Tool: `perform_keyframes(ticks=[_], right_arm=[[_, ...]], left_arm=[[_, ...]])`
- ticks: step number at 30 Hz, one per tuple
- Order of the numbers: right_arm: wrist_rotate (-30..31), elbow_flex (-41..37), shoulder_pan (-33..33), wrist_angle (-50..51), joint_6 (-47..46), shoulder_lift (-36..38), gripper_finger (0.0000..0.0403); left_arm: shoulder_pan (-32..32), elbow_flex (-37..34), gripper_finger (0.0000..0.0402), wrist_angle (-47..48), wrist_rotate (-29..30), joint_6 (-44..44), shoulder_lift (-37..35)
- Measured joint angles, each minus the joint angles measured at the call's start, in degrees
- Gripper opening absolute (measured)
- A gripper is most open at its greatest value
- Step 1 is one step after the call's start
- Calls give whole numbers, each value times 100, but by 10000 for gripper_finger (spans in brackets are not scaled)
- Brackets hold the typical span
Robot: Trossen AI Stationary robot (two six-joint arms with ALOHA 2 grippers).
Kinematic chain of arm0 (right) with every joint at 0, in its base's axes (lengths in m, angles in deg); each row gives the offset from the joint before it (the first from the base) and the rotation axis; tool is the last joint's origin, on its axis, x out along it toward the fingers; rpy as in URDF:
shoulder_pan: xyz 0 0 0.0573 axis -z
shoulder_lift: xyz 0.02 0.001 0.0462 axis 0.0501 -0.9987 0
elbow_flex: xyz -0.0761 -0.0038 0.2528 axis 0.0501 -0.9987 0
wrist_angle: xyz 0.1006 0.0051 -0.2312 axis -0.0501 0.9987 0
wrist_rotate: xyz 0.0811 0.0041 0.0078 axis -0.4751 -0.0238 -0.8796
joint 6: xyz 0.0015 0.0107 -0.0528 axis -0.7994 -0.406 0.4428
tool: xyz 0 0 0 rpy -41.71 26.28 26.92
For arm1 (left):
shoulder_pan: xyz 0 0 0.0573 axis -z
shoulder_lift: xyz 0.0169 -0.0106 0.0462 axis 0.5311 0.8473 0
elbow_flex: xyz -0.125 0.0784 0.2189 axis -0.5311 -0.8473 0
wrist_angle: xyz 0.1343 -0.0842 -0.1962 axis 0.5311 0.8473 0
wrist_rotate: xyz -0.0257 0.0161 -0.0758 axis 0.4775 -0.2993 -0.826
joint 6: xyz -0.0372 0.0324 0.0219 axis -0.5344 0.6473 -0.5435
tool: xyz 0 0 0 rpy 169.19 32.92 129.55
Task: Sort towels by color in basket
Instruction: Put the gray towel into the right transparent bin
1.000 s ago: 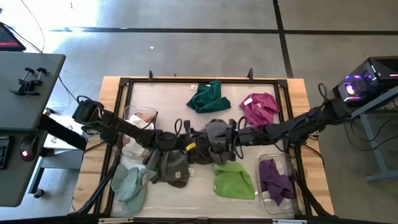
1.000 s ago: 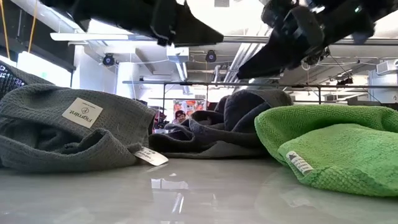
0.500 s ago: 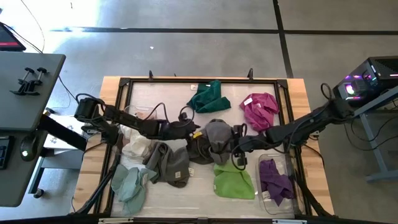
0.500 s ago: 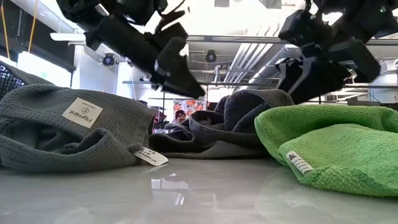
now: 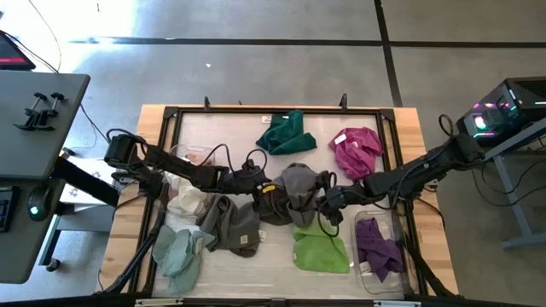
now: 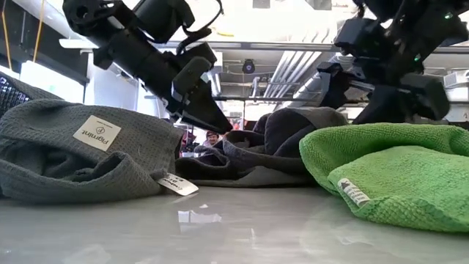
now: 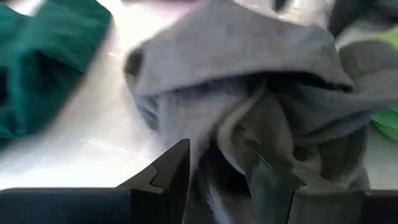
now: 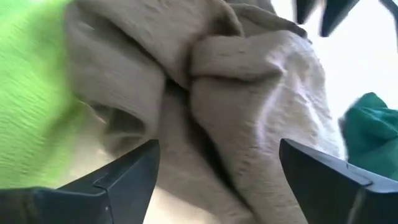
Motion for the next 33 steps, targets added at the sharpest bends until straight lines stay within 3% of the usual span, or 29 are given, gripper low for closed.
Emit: perform_keyframes(ticks=[5, 11, 18, 26, 29, 33], right_arm=[[-372, 0, 437, -202, 521, -439, 326], [-936, 0, 896, -1608, 1026, -1367, 317], [-1237, 9, 1221, -2565, 596, -2082, 297], [-1230, 5, 1308, -2979, -862, -2399, 265], [-1114, 16, 1308, -3003, -1208, -2408, 225], [-1049, 20, 1334, -2953, -1263, -2410, 141]], left_arm=[[-1, 0, 123, -520, -388, 1, 467], [-23, 2, 119, -1721, -402, 29, 1269], [-178, 156, 119, -2923, -939, 496, 2078], [-157, 360, 119, -2449, -896, 909, 1877], [-77, 379, 119, -1956, -711, 958, 1468], [116, 406, 119, -837, -380, 1070, 689]])
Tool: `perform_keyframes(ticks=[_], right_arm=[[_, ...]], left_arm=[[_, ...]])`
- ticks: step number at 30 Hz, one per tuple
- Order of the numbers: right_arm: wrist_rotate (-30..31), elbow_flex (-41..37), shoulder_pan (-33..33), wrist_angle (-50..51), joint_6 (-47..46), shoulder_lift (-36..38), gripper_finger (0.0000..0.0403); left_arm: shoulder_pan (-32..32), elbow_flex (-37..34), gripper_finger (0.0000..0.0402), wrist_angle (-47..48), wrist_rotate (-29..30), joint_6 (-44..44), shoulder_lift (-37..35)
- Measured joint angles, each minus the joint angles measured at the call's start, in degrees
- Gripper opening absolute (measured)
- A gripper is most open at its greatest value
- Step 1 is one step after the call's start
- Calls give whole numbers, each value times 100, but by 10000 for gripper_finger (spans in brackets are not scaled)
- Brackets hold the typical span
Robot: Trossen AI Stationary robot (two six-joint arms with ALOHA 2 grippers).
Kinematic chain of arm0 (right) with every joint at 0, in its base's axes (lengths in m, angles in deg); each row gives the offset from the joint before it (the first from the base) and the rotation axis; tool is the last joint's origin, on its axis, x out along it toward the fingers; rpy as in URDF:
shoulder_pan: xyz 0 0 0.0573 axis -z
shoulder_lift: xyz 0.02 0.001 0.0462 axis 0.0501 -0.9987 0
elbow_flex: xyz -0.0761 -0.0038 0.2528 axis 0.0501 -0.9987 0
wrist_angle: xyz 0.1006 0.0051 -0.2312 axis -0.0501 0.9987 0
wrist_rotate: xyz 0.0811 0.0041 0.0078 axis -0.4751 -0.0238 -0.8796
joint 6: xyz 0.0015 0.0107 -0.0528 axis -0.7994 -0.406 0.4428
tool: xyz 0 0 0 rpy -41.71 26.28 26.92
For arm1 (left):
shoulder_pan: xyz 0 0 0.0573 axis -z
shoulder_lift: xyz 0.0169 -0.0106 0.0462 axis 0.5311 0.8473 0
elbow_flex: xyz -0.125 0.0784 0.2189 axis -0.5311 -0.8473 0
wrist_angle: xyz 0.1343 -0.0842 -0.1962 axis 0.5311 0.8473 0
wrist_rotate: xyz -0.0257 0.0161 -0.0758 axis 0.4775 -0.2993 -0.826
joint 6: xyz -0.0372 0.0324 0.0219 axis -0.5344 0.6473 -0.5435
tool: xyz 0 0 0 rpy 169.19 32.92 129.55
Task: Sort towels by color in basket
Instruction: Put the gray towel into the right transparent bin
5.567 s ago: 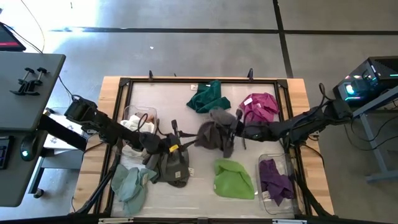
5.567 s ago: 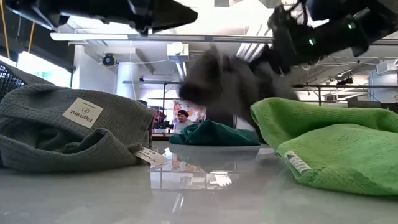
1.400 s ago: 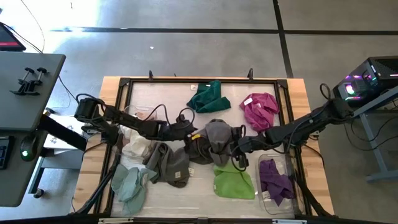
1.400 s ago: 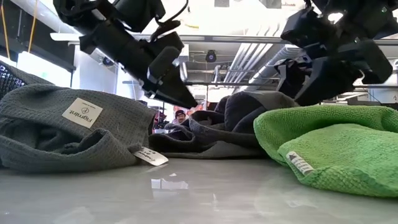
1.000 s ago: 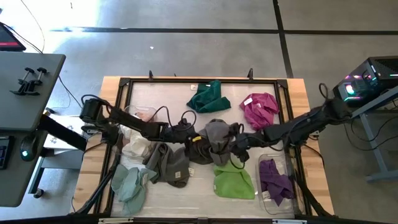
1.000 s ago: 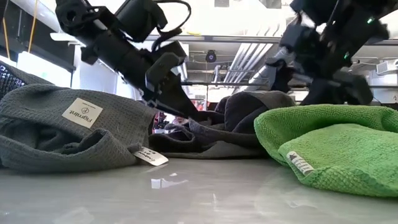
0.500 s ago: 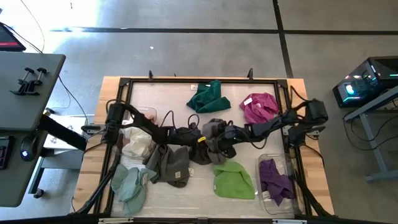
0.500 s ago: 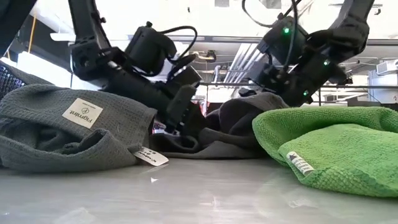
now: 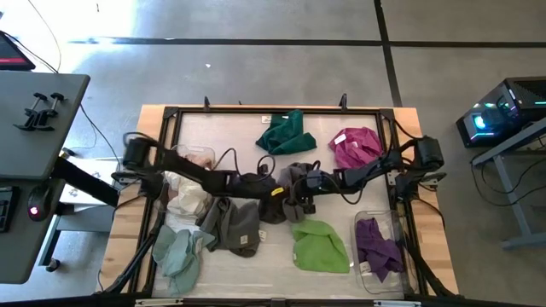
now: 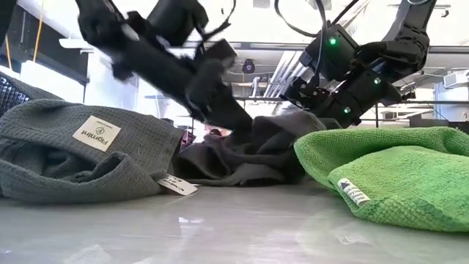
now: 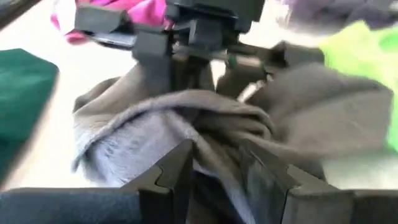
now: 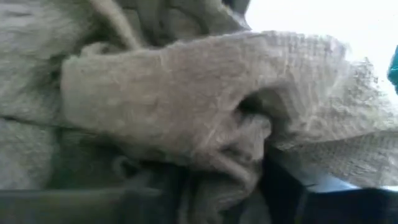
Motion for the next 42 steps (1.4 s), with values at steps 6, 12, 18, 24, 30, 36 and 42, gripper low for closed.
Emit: perform_keyframes(ticks=[6, 12, 18, 24, 30, 36, 42], right_arm=[[104, 17, -8, 41, -172, 63, 35], [993, 330, -172, 1217, -285, 822, 35], [2290, 1284, -750, 3657, -697, 1863, 35], [2554, 2953, -1595, 6397, -2052, 2167, 35], [2234, 4572, -2637, 9457, -5034, 1996, 35], [763, 5450, -3839, 11533, -8452, 1802, 35], [-561, 5346, -4790, 11486, -9555, 1690, 35]], left_arm=[[408, -6, 119, 2352, 1202, -315, -1008], [842, -19, 119, 3663, 2616, -1195, -1158], [1128, -22, 119, 4272, 3896, -1860, -1095], [1179, -22, 119, 4441, 4196, -1967, -1095], [1177, -23, 119, 4456, 4249, -1962, -1098], [1177, -24, 119, 4452, 4290, -1717, -1098], [1177, -27, 119, 4399, 4413, -1591, -1098]])
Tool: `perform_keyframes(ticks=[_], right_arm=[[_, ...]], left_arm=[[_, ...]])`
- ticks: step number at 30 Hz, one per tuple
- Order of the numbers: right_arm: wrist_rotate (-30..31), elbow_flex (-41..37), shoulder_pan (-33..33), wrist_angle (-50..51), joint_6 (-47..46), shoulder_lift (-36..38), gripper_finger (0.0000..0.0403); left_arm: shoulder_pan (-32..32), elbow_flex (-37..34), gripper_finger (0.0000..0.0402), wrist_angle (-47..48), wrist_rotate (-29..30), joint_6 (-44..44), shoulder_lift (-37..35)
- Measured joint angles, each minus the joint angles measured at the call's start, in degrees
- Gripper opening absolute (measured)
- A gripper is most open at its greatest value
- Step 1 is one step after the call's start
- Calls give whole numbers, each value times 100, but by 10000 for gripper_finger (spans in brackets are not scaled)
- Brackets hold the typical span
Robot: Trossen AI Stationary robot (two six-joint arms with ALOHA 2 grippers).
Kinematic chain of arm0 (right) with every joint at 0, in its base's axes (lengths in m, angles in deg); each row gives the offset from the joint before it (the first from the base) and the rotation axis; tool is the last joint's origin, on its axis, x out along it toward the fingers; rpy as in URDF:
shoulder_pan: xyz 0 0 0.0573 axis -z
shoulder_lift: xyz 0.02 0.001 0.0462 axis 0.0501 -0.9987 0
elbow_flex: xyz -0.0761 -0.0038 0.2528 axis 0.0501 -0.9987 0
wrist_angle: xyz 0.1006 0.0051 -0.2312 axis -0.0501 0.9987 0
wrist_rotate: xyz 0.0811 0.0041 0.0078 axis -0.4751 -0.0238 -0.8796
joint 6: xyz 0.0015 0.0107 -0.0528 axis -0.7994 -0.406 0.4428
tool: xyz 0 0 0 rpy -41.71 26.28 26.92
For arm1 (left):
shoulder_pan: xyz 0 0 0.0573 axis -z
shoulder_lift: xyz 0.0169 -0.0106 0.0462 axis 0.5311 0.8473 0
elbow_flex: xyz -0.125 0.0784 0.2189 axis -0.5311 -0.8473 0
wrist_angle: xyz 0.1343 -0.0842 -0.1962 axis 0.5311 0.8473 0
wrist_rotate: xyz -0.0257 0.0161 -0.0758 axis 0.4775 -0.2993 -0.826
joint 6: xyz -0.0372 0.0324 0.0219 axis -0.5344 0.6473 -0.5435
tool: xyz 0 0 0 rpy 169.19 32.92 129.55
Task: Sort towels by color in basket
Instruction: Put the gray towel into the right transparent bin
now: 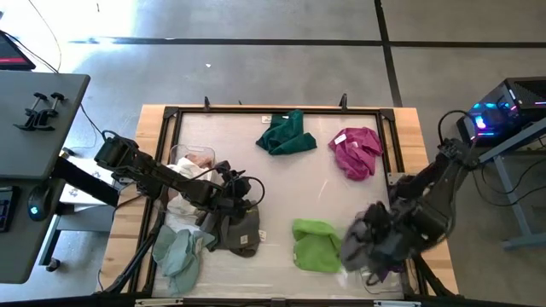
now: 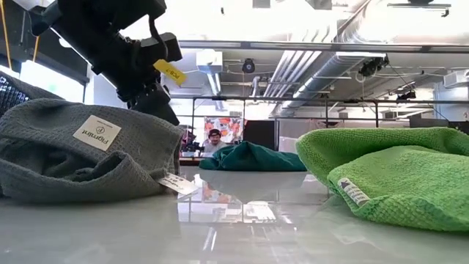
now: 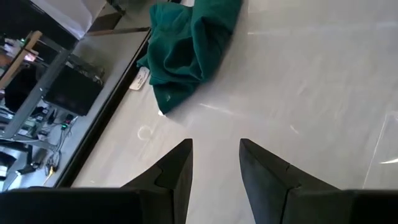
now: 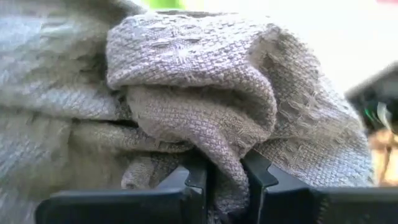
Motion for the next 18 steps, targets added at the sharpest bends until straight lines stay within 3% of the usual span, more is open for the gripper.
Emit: perform_keyframes(ticks=[3, 7, 14, 18], right_arm=[[-481, -303, -310, -57, -104, -11, 35], [-565, -999, -491, -98, 104, -11, 39], [-359, -2430, -265, -1518, 883, -9, 65], [-380, -3037, -75, -2201, 817, -9, 76]], left_arm=[[0, -4, 119, -188, 35, 164, 0], [7, -4, 119, -811, -96, 728, 0], [-61, -4, 119, -2231, -1354, 2105, 0], [-137, -2, 119, -2797, -1938, 2557, -1]])
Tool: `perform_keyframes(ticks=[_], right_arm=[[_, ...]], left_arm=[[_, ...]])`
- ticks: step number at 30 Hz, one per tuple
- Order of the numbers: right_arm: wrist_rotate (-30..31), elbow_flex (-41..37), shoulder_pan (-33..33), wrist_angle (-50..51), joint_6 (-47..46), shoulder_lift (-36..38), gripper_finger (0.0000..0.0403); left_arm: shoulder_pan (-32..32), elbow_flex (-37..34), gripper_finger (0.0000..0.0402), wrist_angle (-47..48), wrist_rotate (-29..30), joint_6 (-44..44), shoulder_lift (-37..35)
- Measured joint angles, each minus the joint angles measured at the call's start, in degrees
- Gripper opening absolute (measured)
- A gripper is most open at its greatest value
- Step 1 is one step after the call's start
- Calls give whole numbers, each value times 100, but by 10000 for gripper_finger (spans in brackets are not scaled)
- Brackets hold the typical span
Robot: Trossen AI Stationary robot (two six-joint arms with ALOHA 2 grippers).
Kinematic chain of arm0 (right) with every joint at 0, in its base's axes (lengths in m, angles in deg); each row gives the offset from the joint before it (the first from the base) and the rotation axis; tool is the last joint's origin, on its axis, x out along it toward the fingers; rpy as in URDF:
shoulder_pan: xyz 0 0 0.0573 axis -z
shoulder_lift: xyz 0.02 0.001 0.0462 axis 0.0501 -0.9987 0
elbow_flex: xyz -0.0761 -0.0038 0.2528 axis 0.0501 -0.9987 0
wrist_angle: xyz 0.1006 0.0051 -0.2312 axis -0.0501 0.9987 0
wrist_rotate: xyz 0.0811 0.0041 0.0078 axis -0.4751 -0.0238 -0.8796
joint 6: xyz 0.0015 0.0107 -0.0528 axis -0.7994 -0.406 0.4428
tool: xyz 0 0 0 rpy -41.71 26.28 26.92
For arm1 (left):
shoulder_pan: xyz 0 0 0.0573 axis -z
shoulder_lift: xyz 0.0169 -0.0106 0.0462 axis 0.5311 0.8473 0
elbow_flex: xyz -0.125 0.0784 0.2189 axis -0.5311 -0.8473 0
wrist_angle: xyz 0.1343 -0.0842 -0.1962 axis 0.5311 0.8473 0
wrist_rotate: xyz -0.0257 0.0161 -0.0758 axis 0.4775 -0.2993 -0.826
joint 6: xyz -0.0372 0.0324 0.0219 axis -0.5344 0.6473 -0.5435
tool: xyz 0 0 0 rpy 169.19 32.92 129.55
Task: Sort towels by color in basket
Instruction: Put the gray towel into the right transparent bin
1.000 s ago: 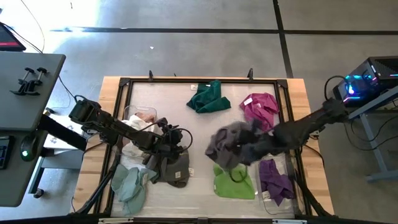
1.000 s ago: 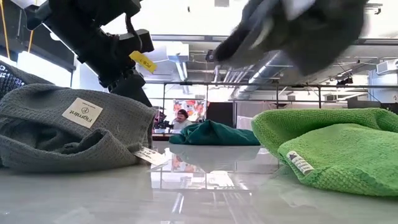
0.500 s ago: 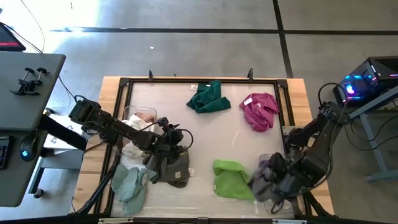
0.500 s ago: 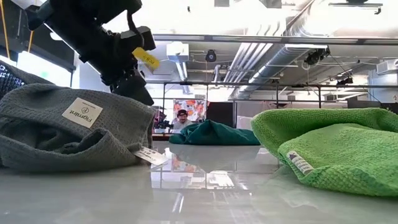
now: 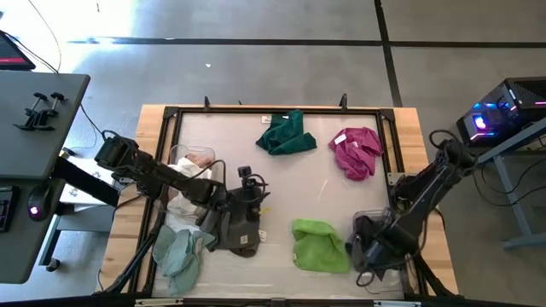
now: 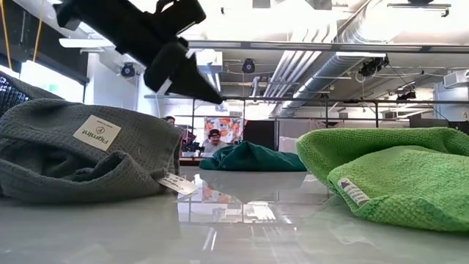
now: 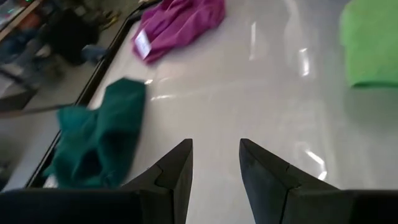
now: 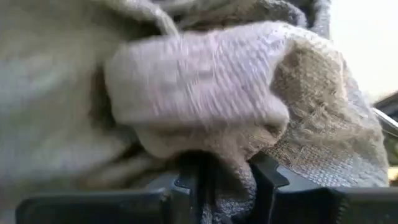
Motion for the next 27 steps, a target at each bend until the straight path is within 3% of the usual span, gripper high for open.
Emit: perform_keyframes(ticks=[6, 11, 14, 20, 27], right_arm=[[146, -124, 104, -150, 107, 124, 140], [247, 354, 109, -122, 155, 479, 205], [461, 785, 93, 18, -103, 643, 221], [509, 1618, -11, 802, -938, 693, 212], [-878, 1490, -19, 2204, -2360, 680, 145]], left_arm=[[-35, 0, 119, -193, -385, 67, -1], [-35, 0, 119, -193, -391, -73, -1], [-33, 0, 119, -202, -394, -86, -1], [-33, 0, 119, -200, -396, -82, -1], [-33, 0, 119, -200, -395, -81, -1]])
